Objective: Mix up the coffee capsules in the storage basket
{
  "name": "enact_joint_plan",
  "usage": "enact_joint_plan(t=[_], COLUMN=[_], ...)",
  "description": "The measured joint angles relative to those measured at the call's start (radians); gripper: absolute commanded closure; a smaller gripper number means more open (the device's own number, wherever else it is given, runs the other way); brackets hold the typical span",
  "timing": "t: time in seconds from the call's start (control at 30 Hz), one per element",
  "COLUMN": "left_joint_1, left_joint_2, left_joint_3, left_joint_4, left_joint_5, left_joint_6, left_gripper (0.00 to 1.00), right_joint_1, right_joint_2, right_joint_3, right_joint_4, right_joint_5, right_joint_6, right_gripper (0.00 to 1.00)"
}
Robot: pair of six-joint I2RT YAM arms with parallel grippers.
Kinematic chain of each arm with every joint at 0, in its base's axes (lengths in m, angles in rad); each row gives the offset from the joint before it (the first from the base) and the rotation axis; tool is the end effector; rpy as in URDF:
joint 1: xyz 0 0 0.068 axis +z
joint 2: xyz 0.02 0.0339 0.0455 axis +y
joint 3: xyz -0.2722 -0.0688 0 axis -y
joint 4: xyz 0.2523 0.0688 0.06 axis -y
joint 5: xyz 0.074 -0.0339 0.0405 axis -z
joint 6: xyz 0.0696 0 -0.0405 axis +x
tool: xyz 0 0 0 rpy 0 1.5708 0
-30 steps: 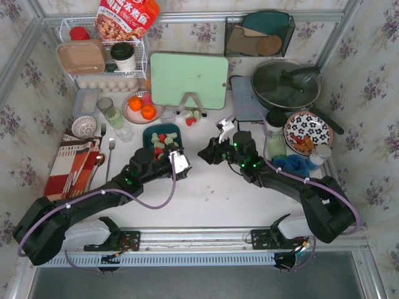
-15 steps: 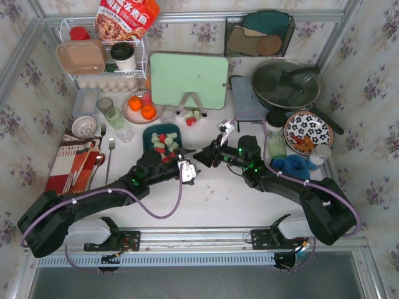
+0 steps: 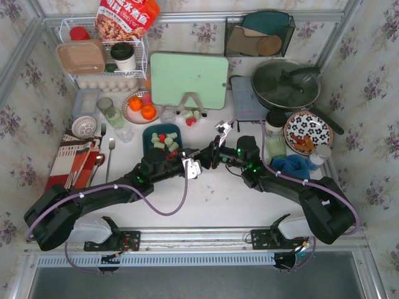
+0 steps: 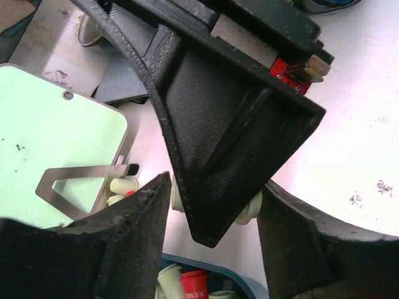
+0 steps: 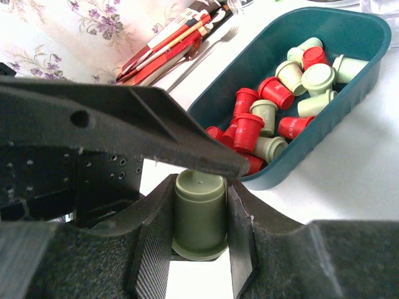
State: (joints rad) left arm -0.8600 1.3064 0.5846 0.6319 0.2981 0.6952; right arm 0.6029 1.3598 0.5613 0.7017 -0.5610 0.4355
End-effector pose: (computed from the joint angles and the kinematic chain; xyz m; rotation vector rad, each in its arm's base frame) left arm 0.1919 -0.2542 0.2420 1.3226 1.0197 -0.3721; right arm 0.2379 0.2087 0.2280 -0.6031 1.7078 1.2274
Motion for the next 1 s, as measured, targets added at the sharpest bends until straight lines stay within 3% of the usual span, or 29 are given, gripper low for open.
enact_joint_plan(t=[0.13,0.3,0.57,0.8,1.0], left_joint_1=[-0.002,-0.002,-0.002,0.026,0.19], left_joint_2=[0.006,0.004,-0.016,-0.034,-0.019], left_joint_3=[0.0,-0.005,-0.033,-0.048,0.039], left_joint_4=[-0.001,0.005,-0.001,-0.039,-0.172], left_joint_5=[0.017,0.018,-0.037,-0.201,-0.409], left_joint_6=[0.009,0.01,0.017,-0.026,-0.232], left_gripper=[0.71,0.73,0.8,0.8,0.8], right_joint_1=[0.0,0.0,0.002,0.002,0.002], right_joint_2=[0.003,0.003,-0.029,-0.08,-0.098], right_joint_3=[0.003,0.004,0.006,-0.018,-0.031], right_joint_4=[0.0,-0.002,-0.044,-0.057,-0.087], right_joint_5=[-0.002,-0.002,0.059,0.174,0.294], right_joint_6=[0.007,0.004,-0.027,-0.056,-0.075], right_gripper=[0.53,0.41,0.38,0.38,0.38])
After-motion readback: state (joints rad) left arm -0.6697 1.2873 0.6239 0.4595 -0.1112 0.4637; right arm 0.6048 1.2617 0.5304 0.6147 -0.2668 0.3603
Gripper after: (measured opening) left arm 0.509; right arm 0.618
